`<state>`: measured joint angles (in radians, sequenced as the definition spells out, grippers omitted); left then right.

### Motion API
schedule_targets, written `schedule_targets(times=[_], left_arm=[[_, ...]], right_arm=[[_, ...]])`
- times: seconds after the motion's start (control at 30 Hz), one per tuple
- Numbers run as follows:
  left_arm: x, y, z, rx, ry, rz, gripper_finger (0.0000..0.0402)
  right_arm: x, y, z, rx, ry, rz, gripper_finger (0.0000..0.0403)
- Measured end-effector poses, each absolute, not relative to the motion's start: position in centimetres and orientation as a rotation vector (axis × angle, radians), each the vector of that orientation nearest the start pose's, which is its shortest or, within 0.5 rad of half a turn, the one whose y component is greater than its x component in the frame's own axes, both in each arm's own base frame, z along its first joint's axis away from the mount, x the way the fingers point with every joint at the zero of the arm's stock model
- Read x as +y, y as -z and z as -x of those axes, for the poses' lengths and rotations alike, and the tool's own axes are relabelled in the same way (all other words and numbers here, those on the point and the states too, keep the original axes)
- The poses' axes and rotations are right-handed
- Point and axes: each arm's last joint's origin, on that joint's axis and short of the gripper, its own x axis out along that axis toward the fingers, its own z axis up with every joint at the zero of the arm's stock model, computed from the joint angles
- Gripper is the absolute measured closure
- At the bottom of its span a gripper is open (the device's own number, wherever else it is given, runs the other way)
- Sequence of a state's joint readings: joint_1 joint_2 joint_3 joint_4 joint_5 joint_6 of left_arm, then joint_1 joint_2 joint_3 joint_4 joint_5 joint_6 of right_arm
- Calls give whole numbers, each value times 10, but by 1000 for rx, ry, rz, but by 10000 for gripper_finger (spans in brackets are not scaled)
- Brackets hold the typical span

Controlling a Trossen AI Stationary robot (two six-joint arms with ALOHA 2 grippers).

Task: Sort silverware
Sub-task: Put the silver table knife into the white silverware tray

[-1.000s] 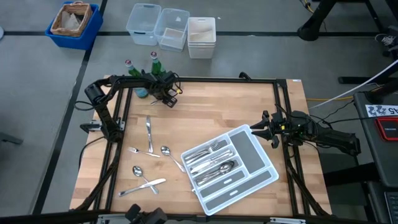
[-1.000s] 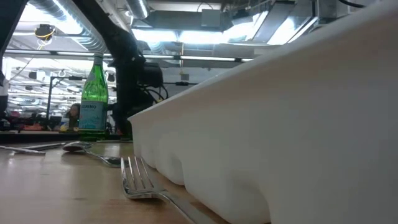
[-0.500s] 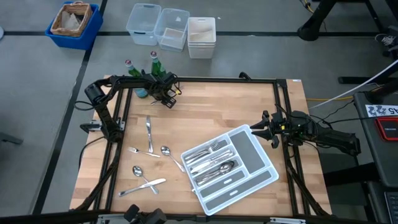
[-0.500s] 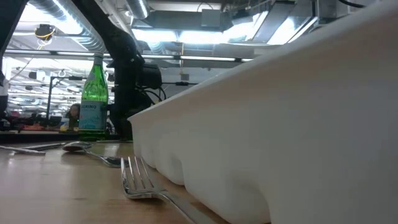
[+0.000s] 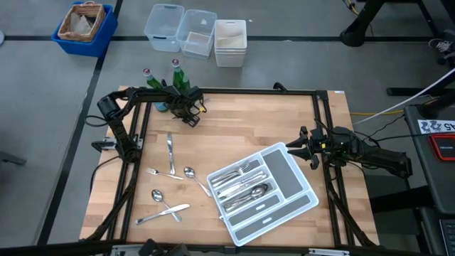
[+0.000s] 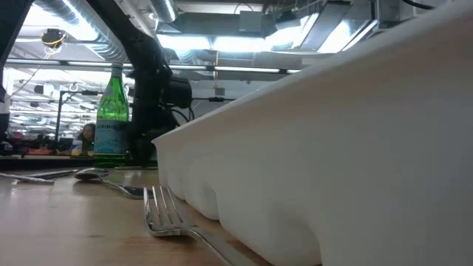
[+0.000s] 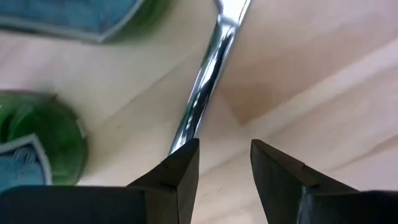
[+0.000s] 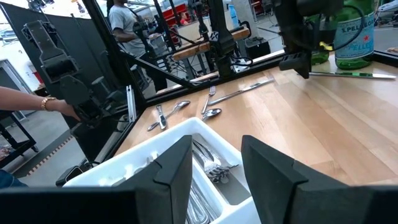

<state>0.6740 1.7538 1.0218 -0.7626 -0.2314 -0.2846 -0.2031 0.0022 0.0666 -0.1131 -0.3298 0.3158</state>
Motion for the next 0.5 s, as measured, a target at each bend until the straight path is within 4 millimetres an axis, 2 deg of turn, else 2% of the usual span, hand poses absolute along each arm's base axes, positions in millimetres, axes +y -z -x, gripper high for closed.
schedule_targets(times=[0.5], left_arm=[[191,-149,-225,1448,-1034,447,269]], right_arm=[[-9,-175,-92,67,-118,-328,260]])
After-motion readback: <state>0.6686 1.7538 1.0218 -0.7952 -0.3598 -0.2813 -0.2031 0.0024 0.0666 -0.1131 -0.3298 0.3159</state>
